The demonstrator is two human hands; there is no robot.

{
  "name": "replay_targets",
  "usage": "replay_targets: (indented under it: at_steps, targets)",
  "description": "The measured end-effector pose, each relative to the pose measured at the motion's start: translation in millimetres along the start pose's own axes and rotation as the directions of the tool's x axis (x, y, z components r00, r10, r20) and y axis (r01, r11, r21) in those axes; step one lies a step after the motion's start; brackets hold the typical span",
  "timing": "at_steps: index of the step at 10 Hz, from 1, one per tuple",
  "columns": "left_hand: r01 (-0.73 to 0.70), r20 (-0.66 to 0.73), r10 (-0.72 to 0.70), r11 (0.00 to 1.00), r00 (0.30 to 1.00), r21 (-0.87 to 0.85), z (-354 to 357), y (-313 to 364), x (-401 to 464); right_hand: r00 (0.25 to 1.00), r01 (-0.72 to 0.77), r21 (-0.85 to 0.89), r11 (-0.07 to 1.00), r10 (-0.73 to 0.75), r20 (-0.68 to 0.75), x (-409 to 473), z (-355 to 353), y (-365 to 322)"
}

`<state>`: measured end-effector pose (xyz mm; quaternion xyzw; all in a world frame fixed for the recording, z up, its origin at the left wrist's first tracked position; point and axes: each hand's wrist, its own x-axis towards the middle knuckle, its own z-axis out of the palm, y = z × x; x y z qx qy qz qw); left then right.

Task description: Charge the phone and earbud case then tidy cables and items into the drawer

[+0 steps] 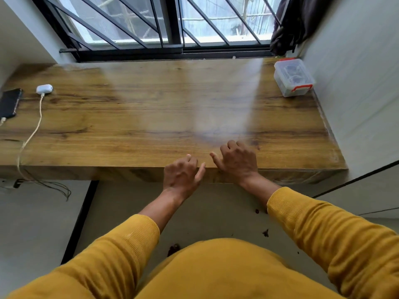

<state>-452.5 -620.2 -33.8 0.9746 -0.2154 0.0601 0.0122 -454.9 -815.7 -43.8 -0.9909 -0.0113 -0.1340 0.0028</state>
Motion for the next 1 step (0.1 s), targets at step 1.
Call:
replay_targets:
  at_steps: [1]
  targets:
    - [0.074,-0.003,-0.074,0.997,0.997,0.015,-18.2,-17.5,18.8,0.999,-0.032,-0.023,0.999,0.032,-0.002,24.4,-8.7,-10.9]
